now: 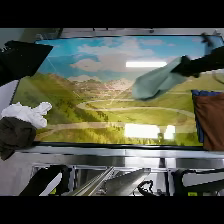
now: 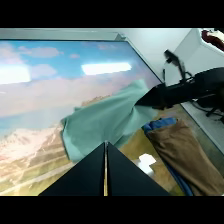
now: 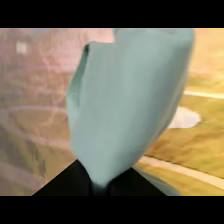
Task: Fold the shirts.
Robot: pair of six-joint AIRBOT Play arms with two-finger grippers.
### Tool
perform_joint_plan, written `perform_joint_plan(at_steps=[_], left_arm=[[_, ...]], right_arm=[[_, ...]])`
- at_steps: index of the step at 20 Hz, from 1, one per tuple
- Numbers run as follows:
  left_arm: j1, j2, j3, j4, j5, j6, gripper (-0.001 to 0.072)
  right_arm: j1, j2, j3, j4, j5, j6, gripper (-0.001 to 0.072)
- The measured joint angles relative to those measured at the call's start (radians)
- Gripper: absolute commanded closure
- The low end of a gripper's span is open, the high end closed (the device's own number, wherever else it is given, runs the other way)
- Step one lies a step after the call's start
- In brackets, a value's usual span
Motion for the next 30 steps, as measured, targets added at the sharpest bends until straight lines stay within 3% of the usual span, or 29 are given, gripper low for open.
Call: perform_joint_plan(at_steps=[5,9,14,22,27,28,29,30], left_arm=[[-0.045,0.0,0.0,0.001,-0.001,0.001,0.0693],[-0.068,0.0,0.0,0.001,-0.002,0.001,0.0693],[-0.074,-0.001,0.0,0.002,-0.005,0.004,0.0693],[-0.075,-0.056,0.0,0.002,-0.018,0.004,0.0693],[-0.075,-0.12,0.0,0.001,-0.002,0.02,0.0693],[-0.075,-0.129,0.0,0.001,0.002,0.021,0.0693],[-0.075,-0.137,0.0,0.001,0.002,0.024,0.0693],[-0.075,-0.142,0.0,0.001,0.002,0.024,0.0693]], right_arm=[[-0.337,0.126,0.01,-0.023,0.004,0.042,0.0688],[-0.516,0.153,0.008,-0.108,-0.1,0.068,0.0688],[-0.58,0.167,-0.01,-0.225,-0.267,0.109,0.0688],[-0.595,0.24,-0.03,-0.246,-0.446,0.178,0.0686],[-0.595,0.253,-0.148,-0.428,-0.48,0.221,0.0676],[-0.595,0.254,-0.191,-0.477,-0.482,0.227,0.059],[-0.595,0.254,-0.233,-0.518,-0.483,0.232,0.0312],[-0.595,0.254,-0.278,-0.554,-0.486,0.24,0.0101]])
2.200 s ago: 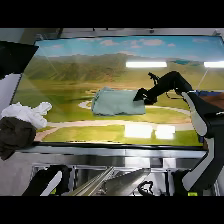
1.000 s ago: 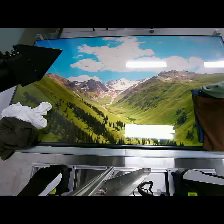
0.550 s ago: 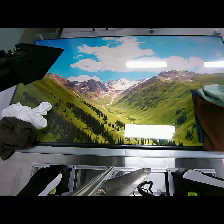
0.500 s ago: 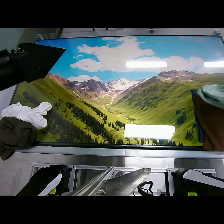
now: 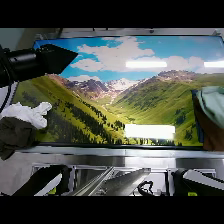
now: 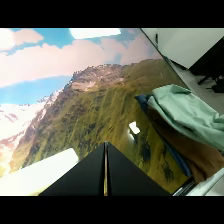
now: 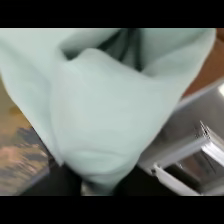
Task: Fold the shirts.
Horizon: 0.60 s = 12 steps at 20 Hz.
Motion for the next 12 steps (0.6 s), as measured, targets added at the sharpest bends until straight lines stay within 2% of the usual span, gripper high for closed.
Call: perform_joint_plan(at_steps=[1,7,8,9,10,12], left_arm=[[0.0,-0.004,0.0,0.0,0.0,0.002,0.0692],[0.0,-0.012,0.0,-0.001,-0.005,0.004,0.0693],[0.0,-0.013,0.0,-0.001,-0.005,0.004,0.0693],[0.0,-0.013,0.0,-0.001,-0.008,0.004,0.0693],[0.0,-0.013,0.0,-0.002,-0.008,0.004,0.0693],[0.0,-0.013,0.0,-0.002,-0.009,0.004,0.0693]], right_arm=[[0.0,-0.002,-0.037,-0.024,0.001,0.001,0.0057],[0.004,-0.024,-0.085,-0.066,0.051,0.041,0.007],[0.011,-0.025,-0.059,-0.041,0.055,0.043,0.0163],[0.021,-0.026,-0.029,-0.006,0.058,0.044,0.058],[0.039,-0.027,0.008,0.044,0.068,0.043,0.0662],[0.091,-0.016,0.068,0.163,0.105,0.006,0.0687]])
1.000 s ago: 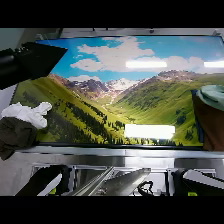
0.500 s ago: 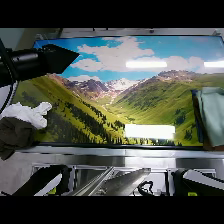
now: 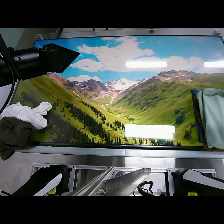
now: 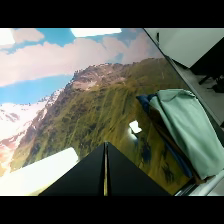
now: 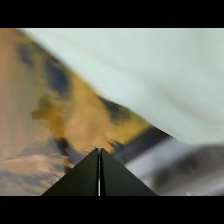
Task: Fold the shirts.
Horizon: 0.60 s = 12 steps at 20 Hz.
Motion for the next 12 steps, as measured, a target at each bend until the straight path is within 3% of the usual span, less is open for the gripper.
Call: perform_joint_plan(at_steps=[7,12], left_arm=[[-0.001,0.002,-0.008,0.001,0.074,-0.002,0.0694],[-0.021,0.084,-0.235,0.002,0.115,-0.035,0.0694]], right_arm=[[0.351,0.129,0.035,0.169,0.21,-0.159,0.0688],[0.684,0.295,-0.192,0.188,0.397,-0.228,0.0687]])
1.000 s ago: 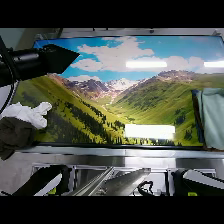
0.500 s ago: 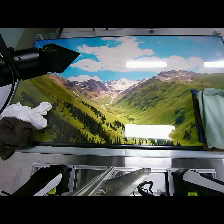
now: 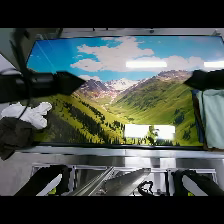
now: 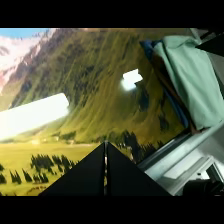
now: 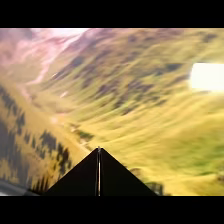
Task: Fold the shirts.
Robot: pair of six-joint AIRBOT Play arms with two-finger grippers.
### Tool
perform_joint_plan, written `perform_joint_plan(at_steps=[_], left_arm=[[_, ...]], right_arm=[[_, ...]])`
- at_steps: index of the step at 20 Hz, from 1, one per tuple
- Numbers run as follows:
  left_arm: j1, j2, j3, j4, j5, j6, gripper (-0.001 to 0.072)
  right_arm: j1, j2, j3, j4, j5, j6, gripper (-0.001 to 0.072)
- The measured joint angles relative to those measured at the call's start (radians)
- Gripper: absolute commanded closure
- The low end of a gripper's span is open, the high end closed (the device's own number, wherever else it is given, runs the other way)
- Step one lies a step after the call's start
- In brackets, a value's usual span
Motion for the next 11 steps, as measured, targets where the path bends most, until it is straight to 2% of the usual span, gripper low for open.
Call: perform_joint_plan(at_steps=[4,11], left_arm=[[-0.057,0.092,-0.238,0.0,-0.06,-0.02,0.0694],[-0.086,0.148,-0.409,0.0,-0.106,-0.041,0.0693]], right_arm=[[0.194,0.077,-0.162,-0.009,0.141,-0.016,0.0686],[0.277,0.099,-0.218,-0.014,0.177,-0.015,0.0686]])
